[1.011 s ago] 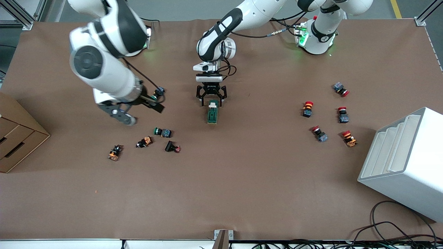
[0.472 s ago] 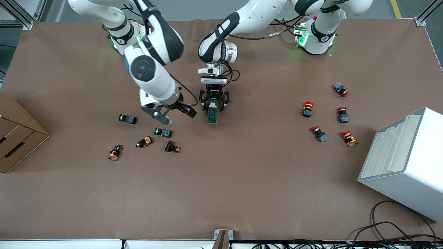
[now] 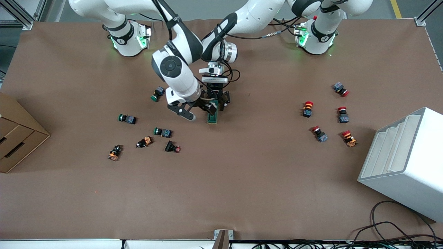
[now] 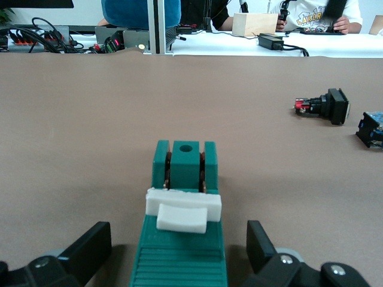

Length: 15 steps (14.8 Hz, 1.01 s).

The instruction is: Close load switch with both arms

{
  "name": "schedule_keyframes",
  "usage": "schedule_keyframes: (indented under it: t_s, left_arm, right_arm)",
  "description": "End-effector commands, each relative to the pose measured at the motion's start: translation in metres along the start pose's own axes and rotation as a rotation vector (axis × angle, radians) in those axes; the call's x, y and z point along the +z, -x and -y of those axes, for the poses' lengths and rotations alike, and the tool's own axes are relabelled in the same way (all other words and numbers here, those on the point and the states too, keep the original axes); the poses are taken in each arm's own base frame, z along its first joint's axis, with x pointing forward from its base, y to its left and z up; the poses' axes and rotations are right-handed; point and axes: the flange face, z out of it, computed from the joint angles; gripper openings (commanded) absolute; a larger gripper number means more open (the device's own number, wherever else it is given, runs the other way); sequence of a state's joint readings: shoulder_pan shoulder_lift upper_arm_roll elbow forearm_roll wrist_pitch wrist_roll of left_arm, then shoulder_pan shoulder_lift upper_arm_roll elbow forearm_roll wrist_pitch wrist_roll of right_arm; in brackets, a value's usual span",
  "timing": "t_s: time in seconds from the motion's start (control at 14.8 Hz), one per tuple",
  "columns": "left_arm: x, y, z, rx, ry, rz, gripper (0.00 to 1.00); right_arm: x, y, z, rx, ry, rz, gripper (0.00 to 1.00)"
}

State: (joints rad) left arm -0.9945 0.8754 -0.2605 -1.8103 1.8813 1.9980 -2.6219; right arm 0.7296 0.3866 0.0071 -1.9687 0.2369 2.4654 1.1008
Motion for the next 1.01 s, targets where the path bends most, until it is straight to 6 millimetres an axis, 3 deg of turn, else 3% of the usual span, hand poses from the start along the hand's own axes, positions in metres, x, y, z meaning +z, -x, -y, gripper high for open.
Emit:
schedule_keyframes:
  t_s: [0.0,0.34,0.74,0.94]
  left_arm:
    - [0.000,0.021,0.002,-0.007,0.007,0.021,1.00]
    - [-0.003,0.025,0.002,-0.004,0.009,0.022,1.00]
    - [-0.003,0.030,0.002,-0.013,-0.003,0.023,1.00]
    - [-0.003,0.026,-0.001,-0.033,-0.001,0.021,1.00]
  right_arm:
    - [0.021,0.007,-0.004,0.019,0.000,0.009,1.00]
    - [0.043,0.017,-0.003,0.019,-0.005,0.017,1.00]
    - [0.078,0.046,-0.012,0.037,-0.045,0.020,1.00]
    - [0.081,0.055,-0.012,0.051,-0.053,0.032,1.00]
